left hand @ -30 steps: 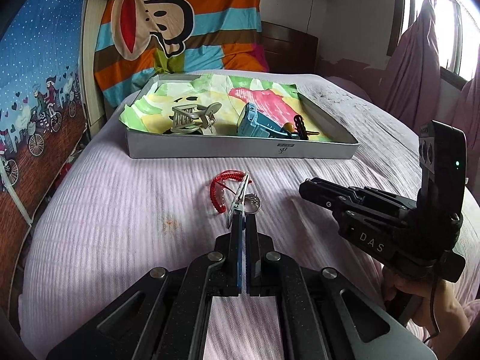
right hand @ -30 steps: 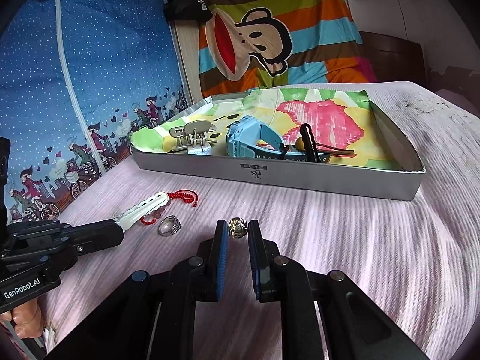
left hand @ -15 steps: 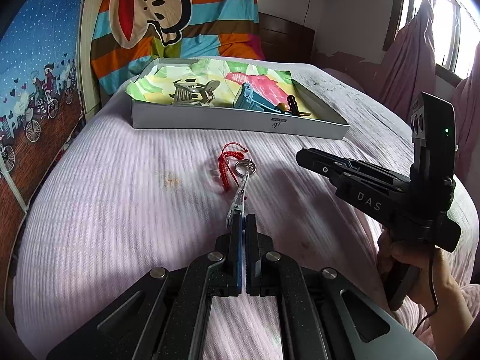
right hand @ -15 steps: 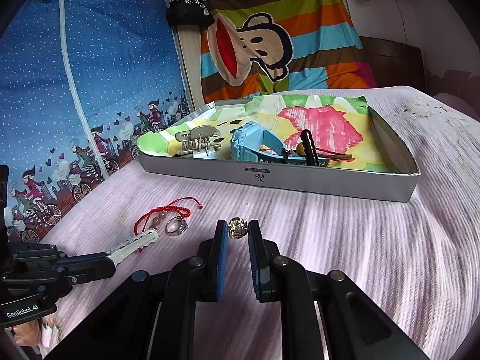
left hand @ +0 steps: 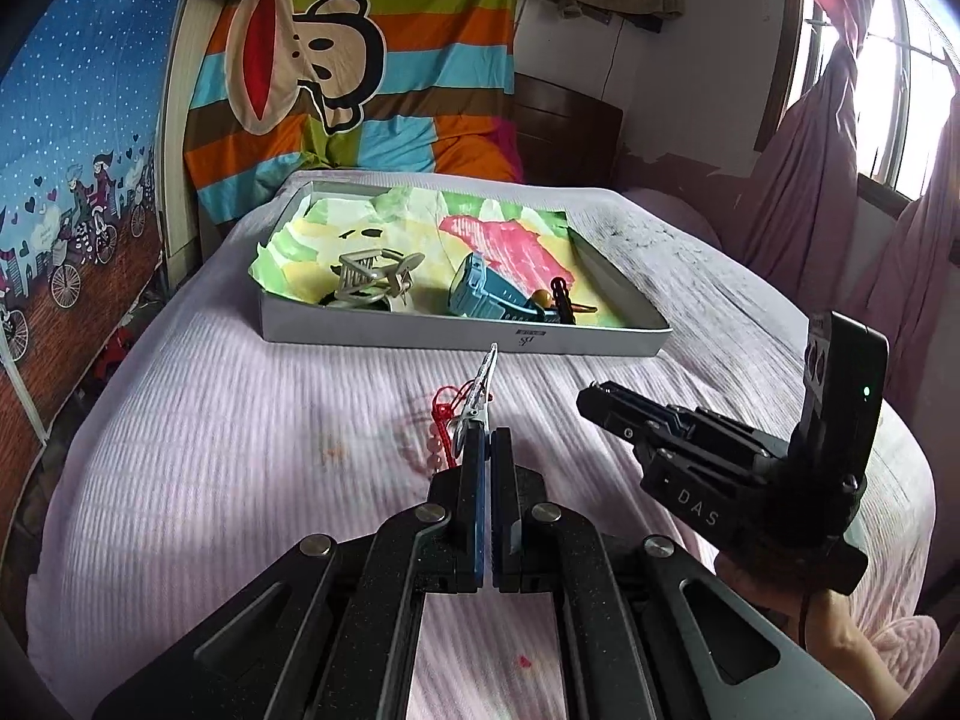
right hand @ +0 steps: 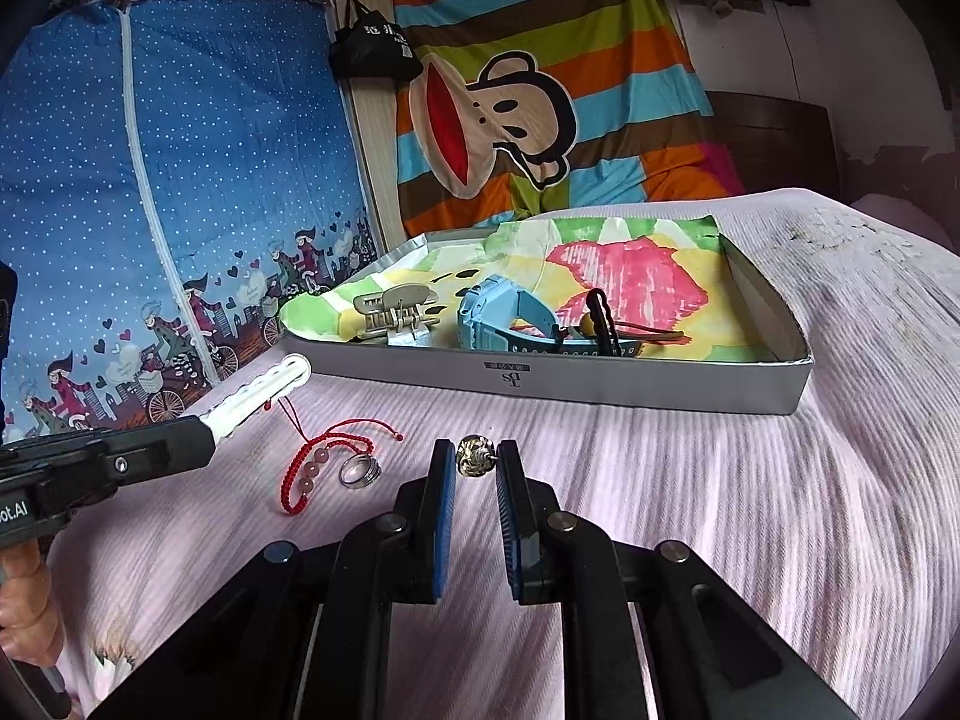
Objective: Organize jewelry
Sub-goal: 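Carry the earring and white keychain over the grey tray with both tools, then open both tools over the tray and lift them away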
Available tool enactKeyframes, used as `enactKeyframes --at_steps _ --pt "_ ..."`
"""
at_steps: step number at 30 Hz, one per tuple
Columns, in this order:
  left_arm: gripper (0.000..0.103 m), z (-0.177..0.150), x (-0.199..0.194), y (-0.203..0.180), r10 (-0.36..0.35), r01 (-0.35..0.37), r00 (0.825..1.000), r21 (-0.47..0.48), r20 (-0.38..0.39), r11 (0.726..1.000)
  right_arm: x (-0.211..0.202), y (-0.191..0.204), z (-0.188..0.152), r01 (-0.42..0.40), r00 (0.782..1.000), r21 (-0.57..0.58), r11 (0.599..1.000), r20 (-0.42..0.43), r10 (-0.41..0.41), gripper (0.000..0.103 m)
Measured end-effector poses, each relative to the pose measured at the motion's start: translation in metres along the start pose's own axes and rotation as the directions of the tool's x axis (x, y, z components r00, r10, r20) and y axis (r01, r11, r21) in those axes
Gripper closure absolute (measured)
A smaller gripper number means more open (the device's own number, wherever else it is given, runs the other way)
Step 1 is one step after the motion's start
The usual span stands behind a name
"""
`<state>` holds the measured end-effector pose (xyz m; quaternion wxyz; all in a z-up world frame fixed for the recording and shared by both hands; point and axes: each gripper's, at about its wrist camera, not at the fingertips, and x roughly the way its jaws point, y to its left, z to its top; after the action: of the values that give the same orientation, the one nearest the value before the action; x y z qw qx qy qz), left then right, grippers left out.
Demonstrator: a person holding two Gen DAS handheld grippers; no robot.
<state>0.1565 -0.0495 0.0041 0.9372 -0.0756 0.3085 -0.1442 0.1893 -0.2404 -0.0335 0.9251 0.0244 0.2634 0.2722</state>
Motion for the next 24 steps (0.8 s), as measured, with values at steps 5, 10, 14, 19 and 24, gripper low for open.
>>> enactKeyframes --at_steps 5,10,14,19,24 --pt "0.103 0.016 0.012 0.001 -0.005 0.005 1.0 -0.022 0.016 1.0 -0.005 -0.009 0.005 -0.004 0.999 0.044 0.999 0.043 0.002 0.09" --pt "0.103 0.027 0.028 0.004 -0.01 0.011 1.0 -0.048 0.023 0.999 -0.005 -0.019 0.018 -0.003 0.996 0.055 0.998 0.091 -0.002 0.09" --pt "0.103 0.035 0.043 0.011 -0.017 0.019 1.0 -0.073 0.023 0.997 0.004 -0.024 0.028 0.004 0.994 0.052 0.999 0.11 -0.01 0.09" --pt "0.103 0.046 0.056 0.021 -0.01 0.013 0.999 -0.107 0.035 0.994 0.021 -0.032 0.042 0.004 0.993 0.049 0.999 0.116 -0.01 0.09" --pt "0.103 0.059 0.069 0.03 -0.003 0.007 0.999 -0.119 0.033 0.993 0.04 -0.035 0.051 -0.004 0.998 0.042 0.999 0.07 0.001 0.09"
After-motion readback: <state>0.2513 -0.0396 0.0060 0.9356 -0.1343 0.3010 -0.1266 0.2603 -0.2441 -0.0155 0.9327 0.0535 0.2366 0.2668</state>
